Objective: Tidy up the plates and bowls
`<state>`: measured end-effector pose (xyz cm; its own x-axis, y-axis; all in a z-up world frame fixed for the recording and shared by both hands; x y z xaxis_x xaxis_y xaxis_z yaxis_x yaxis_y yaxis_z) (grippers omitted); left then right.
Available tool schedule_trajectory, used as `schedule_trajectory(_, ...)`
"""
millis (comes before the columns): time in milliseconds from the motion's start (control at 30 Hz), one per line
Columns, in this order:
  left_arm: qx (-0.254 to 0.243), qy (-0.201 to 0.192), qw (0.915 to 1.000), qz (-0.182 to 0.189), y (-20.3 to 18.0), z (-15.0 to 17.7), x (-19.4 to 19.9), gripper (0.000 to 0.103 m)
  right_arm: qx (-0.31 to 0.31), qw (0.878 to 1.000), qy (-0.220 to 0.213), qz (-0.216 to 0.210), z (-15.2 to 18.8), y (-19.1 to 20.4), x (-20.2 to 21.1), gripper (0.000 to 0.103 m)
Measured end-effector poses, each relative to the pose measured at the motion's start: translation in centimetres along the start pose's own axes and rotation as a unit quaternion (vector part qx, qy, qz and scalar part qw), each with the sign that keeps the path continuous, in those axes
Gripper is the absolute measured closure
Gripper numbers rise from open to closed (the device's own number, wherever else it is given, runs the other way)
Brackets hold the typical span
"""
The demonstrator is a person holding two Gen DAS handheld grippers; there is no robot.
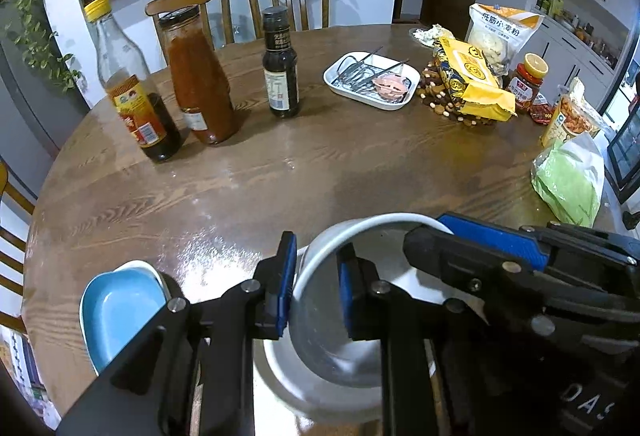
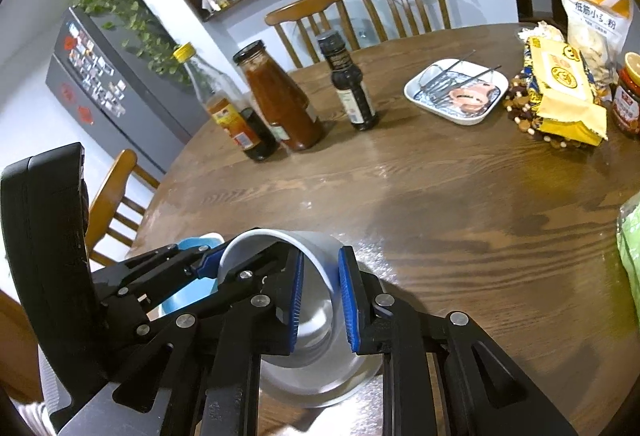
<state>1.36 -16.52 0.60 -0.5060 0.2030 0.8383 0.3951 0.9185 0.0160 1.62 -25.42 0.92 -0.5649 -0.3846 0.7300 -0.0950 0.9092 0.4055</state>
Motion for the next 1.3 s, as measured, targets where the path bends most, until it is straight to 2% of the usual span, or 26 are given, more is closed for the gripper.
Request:
schedule_trajectory(367, 0.016, 0.012, 0.9998, 0.007, 1.1, 1.8, 0.7, 0.083, 0.009, 1.0, 0.02, -0.01, 1.1, 1.3, -0.3, 0.081)
schedule_trajectory(867, 0.007, 0.052, 0.9985, 0.014, 0.0, 3.3, -1.0, 0.083, -0.024, 0.998, 0.062, -0.018, 2.7, -0.5, -1.8, 0.081)
schedule_trajectory(1300, 0.013, 0.086, 0.996, 0.018, 0.3, 3.4, -3.2, 0.083, -0.05, 0.993, 0.108, -0.021, 2.9, -1.8, -4.1, 0.081)
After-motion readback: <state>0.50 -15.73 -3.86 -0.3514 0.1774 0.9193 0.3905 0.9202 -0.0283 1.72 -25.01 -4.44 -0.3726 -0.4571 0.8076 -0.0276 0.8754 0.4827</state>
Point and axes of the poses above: each gripper's, at about its wrist camera, not at the fingertips, and x roughly against the way its jaws point, y to its left, z to its underside, the point moved 2 cm from there along -x, roughly the way its jaws point, and after that the axes turned 4 degrees about y, right-handed, at the moved point
